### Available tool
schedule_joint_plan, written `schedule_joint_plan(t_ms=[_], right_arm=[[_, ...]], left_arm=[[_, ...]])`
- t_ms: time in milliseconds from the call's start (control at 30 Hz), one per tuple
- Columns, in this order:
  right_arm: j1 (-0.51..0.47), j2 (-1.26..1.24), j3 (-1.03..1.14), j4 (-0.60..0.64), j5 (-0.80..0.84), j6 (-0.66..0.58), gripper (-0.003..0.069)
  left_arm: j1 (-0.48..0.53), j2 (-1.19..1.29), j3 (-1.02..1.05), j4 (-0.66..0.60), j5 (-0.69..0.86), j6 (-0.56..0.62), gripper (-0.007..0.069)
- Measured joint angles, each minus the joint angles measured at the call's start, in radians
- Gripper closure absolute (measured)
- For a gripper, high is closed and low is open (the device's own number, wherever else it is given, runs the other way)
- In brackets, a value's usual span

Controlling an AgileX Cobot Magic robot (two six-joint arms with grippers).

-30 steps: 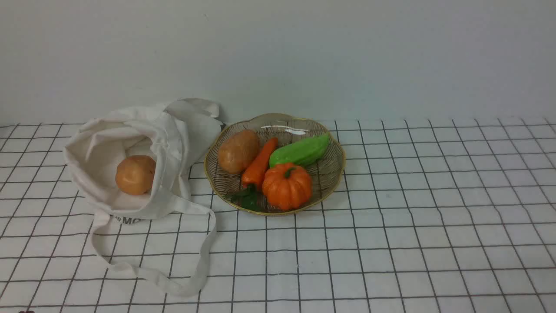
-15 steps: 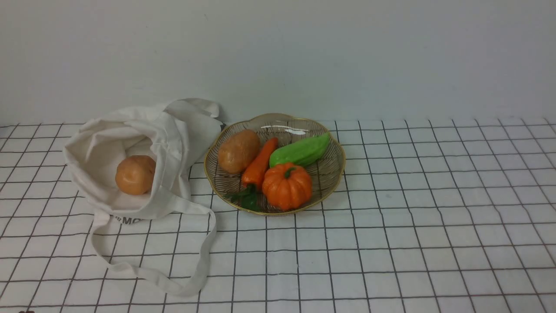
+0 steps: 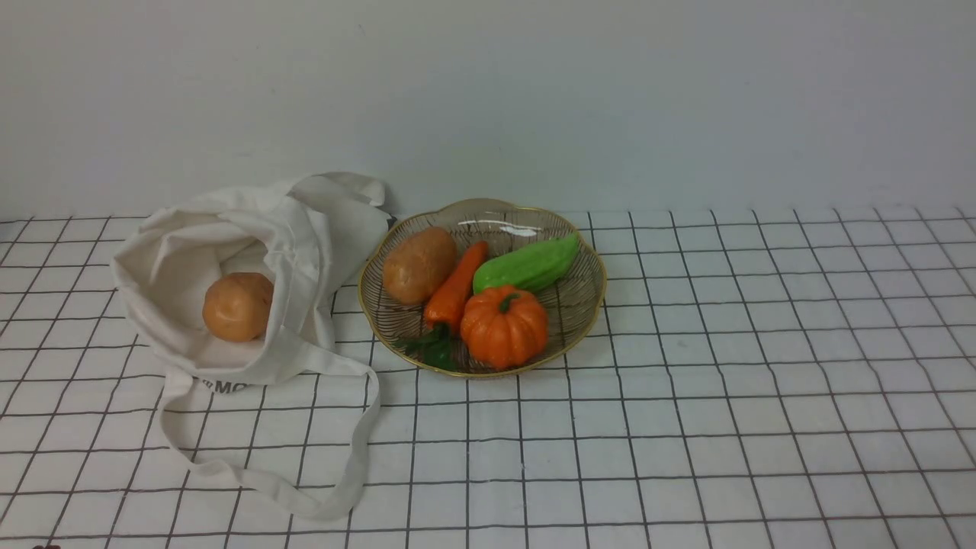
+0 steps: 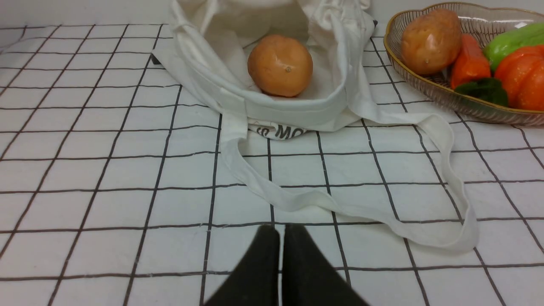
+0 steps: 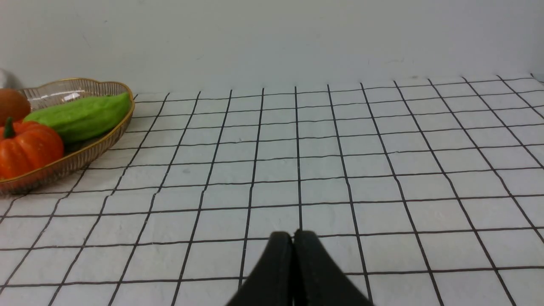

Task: Take vegetables from bag on white checkered tablecloth place on plate.
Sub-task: 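Reach into the cloth bag and grasp the potato inside with the left gripper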

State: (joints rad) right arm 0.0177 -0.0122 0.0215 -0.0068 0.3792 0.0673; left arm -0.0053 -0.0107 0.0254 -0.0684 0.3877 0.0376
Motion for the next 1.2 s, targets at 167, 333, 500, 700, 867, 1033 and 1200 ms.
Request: schedule_joint_plan(t_ms=[167,333,500,700,867,1033,1200], right_arm=[[0.0,0.0,0.0,0.0,0.0,0.0,0.0674],[0.0,0.0,0.0,0.0,0.0,0.0,0.0674],[0.0,0.0,0.0,0.0,0.0,0.0,0.0674],[0.0,0.0,0.0,0.0,0.0,0.0,0.0674],[0.0,0.0,0.0,0.0,0.0,0.0,0.0674],[0.0,0.0,0.0,0.0,0.0,0.0,0.0674],[0.0,0.0,0.0,0.0,0.0,0.0,0.0674]], left_arm=[[0.0,0.0,0.0,0.0,0.0,0.0,0.0629],[0.0,0.0,0.0,0.0,0.0,0.0,0.0629],[0.0,0.0,0.0,0.0,0.0,0.0,0.0629],[0.0,0.0,0.0,-0.024,0.0,-0.02,0.0629],[0.0,0.0,0.0,-0.407,0.008,-0.25,0.0629],[0.0,0.0,0.002,-0.705,0.005,-0.362,0.0629],[0.0,0.0,0.003,-0.817,-0.011,-0.316,0.0629]])
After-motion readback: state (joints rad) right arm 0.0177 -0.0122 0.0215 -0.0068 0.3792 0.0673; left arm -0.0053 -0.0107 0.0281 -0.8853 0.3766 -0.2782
